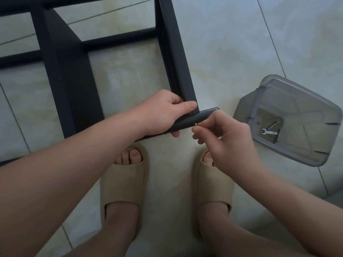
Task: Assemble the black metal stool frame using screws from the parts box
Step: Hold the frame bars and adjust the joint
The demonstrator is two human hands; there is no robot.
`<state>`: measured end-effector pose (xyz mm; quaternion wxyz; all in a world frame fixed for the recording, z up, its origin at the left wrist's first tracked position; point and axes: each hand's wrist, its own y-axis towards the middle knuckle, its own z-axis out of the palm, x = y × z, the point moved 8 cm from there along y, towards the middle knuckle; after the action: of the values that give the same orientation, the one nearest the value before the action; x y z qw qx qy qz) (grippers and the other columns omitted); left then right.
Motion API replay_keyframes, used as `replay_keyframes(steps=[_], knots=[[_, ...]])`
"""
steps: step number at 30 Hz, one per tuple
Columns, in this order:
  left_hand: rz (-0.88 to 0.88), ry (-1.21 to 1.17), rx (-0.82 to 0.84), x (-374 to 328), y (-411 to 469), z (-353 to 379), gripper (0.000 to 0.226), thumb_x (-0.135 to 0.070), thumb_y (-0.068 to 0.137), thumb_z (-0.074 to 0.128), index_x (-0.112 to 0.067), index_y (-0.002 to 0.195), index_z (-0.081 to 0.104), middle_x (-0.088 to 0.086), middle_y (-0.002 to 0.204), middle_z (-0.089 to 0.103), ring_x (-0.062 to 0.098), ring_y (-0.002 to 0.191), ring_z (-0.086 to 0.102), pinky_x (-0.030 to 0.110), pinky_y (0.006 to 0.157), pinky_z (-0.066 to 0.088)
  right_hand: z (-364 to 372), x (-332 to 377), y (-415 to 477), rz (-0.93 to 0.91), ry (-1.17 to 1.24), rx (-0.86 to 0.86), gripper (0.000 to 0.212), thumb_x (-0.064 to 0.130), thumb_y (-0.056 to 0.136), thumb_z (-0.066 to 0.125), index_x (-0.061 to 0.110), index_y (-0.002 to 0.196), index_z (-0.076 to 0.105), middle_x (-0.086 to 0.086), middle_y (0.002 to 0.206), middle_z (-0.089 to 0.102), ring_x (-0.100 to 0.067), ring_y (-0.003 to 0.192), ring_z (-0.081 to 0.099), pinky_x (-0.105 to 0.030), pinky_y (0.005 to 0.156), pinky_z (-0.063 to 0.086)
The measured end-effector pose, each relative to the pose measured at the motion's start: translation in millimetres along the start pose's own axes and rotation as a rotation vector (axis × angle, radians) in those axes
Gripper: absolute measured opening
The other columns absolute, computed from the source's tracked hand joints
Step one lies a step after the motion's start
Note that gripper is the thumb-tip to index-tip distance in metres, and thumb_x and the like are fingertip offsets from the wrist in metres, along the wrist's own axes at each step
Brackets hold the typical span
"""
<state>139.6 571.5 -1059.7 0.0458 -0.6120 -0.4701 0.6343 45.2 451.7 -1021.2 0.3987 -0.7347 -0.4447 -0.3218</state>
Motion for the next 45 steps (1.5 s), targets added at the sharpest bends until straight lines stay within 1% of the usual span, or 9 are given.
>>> replay_keyframes(steps=[6, 11, 16, 21, 26, 32, 37, 40, 45], knots=[[0.004, -0.024, -0.021, 3, -1, 1, 0.041, -0.044, 0.099, 0.056, -0.009, 0.080, 0.068, 0.005, 0.063, 0.070, 0.019, 0.057, 0.070, 0.025, 0.059, 0.046, 8, -9, -5, 0.117, 0.136, 0.032, 0.024, 0.013, 0.094, 0.069, 0.016, 0.073, 0.059, 0.002, 0.068, 0.072, -0.015, 0.061, 0.068, -0.022, 0.056, 0.050], [0.012, -0.035, -0.024, 2, 0, 2, 0.041, -0.043, 0.099, 0.057, -0.007, 0.082, 0.068, 0.005, 0.066, 0.070, 0.020, 0.058, 0.071, 0.026, 0.059, 0.048, 12, -15, -4, 0.245, 0.303, 0.098, 0.023, 0.010, 0.097, 0.064, 0.008, 0.074, 0.061, -0.006, 0.068, 0.073, -0.015, 0.057, 0.064, -0.012, 0.045, 0.040], [0.010, -0.047, -0.018, 3, 1, 2, 0.040, -0.042, 0.099, 0.057, -0.007, 0.085, 0.069, 0.001, 0.065, 0.070, 0.019, 0.057, 0.070, 0.018, 0.050, 0.044, 16, -14, -6, 0.285, 0.340, 0.154, 0.023, 0.011, 0.102, 0.057, 0.005, 0.082, 0.066, -0.005, 0.073, 0.075, -0.013, 0.059, 0.067, -0.017, 0.050, 0.047], [0.022, -0.048, -0.020, 2, 1, 2, 0.039, -0.042, 0.099, 0.057, -0.007, 0.086, 0.068, -0.002, 0.064, 0.070, 0.020, 0.057, 0.071, 0.020, 0.051, 0.045, -3, 8, -3, -0.062, -0.183, 0.016, 0.013, 0.018, 0.094, 0.070, 0.009, 0.085, 0.069, 0.007, 0.067, 0.068, -0.014, 0.056, 0.063, -0.037, 0.055, 0.054], [0.028, -0.058, -0.034, 4, 1, 0, 0.040, -0.042, 0.098, 0.059, -0.003, 0.091, 0.068, 0.009, 0.073, 0.073, 0.023, 0.059, 0.072, 0.027, 0.060, 0.048, -7, 22, -2, -0.233, -0.196, -0.006, 0.011, 0.007, 0.084, 0.078, 0.008, 0.084, 0.068, 0.014, 0.068, 0.059, 0.001, 0.060, 0.059, -0.006, 0.054, 0.043], [0.019, -0.051, -0.032, 3, 1, 0, 0.040, -0.044, 0.098, 0.058, -0.007, 0.088, 0.070, 0.005, 0.068, 0.073, 0.020, 0.057, 0.071, 0.026, 0.060, 0.046, -11, 38, 1, -0.489, -0.555, -0.067, 0.021, 0.026, 0.084, 0.078, 0.008, 0.082, 0.067, 0.003, 0.078, 0.063, -0.027, 0.072, 0.055, -0.041, 0.064, 0.048], [0.006, -0.028, -0.037, 3, -1, -1, 0.041, -0.046, 0.098, 0.056, -0.008, 0.088, 0.070, 0.001, 0.055, 0.068, 0.014, 0.050, 0.067, 0.016, 0.047, 0.041, -11, 24, 23, -0.377, -0.634, 0.140, 0.056, 0.058, 0.085, 0.069, 0.012, 0.117, 0.068, -0.003, 0.115, 0.065, -0.030, 0.105, 0.059, -0.044, 0.090, 0.044], [0.008, -0.028, -0.039, 2, -1, -1, 0.041, -0.045, 0.098, 0.056, -0.008, 0.086, 0.070, -0.001, 0.055, 0.068, 0.015, 0.051, 0.068, 0.016, 0.048, 0.042, -6, 17, 32, -0.285, -0.482, 0.325, 0.058, 0.060, 0.084, 0.062, 0.013, 0.117, 0.068, 0.001, 0.099, 0.066, -0.021, 0.088, 0.063, -0.042, 0.081, 0.051], [0.008, -0.021, -0.044, 1, -2, -1, 0.040, -0.044, 0.099, 0.057, -0.008, 0.082, 0.068, 0.000, 0.055, 0.068, 0.014, 0.050, 0.067, 0.015, 0.047, 0.043, -8, 17, 35, -0.321, -0.348, 0.316, 0.053, 0.056, 0.078, 0.069, 0.011, 0.107, 0.069, 0.011, 0.085, 0.059, -0.011, 0.072, 0.062, -0.029, 0.072, 0.050]])
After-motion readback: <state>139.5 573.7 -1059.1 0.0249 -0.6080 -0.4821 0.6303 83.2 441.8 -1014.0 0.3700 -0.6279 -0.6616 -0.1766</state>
